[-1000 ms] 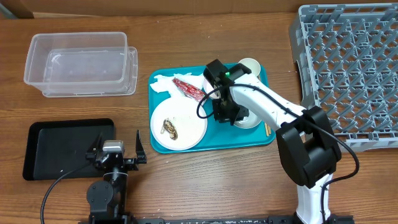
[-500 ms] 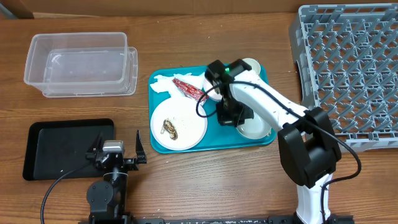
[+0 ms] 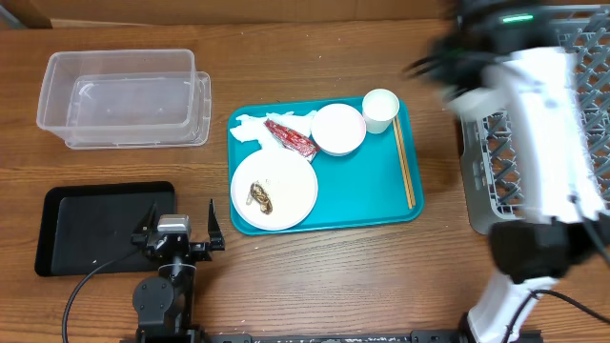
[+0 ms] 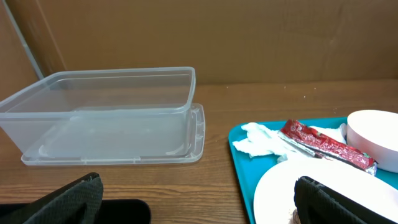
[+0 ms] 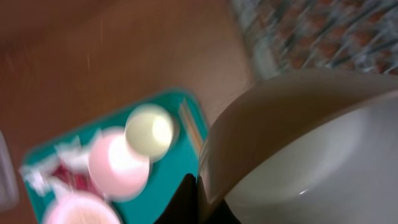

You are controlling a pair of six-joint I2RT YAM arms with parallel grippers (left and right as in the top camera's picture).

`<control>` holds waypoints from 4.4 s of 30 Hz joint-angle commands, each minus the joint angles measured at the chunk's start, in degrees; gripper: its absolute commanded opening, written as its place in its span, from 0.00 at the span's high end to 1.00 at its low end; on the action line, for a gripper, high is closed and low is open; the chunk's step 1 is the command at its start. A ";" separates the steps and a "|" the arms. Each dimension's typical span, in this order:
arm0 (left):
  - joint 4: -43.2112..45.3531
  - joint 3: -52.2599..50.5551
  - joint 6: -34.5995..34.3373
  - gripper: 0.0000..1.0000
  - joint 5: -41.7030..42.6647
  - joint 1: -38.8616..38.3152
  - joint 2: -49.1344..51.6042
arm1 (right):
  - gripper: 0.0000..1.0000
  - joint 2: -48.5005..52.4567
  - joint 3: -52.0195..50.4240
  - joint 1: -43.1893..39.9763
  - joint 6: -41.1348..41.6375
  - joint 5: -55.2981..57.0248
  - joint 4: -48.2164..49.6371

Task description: Sort waste into correct bins and load items into the dishwasher

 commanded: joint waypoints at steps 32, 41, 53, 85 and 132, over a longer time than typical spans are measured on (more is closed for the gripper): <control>0.02 -0.24 0.90 0.00 0.02 0.04 -0.61 | 0.96 21.05 -1.16 -58.95 -10.23 -57.18 36.83; 0.02 -0.24 0.90 0.00 0.02 0.04 -0.61 | 0.96 24.00 -3.26 -59.25 -13.66 -66.03 43.43; 0.02 -0.24 0.90 0.00 0.02 0.04 -0.61 | 0.96 24.00 -12.92 -61.22 -13.68 -65.64 47.19; 0.02 -0.24 0.90 0.00 0.02 0.04 -0.61 | 0.78 6.58 -11.91 -61.11 -1.31 -30.58 36.57; 0.02 -0.24 0.90 0.00 0.02 0.04 -0.61 | 0.29 -6.54 -13.92 -39.45 -4.37 -60.63 23.65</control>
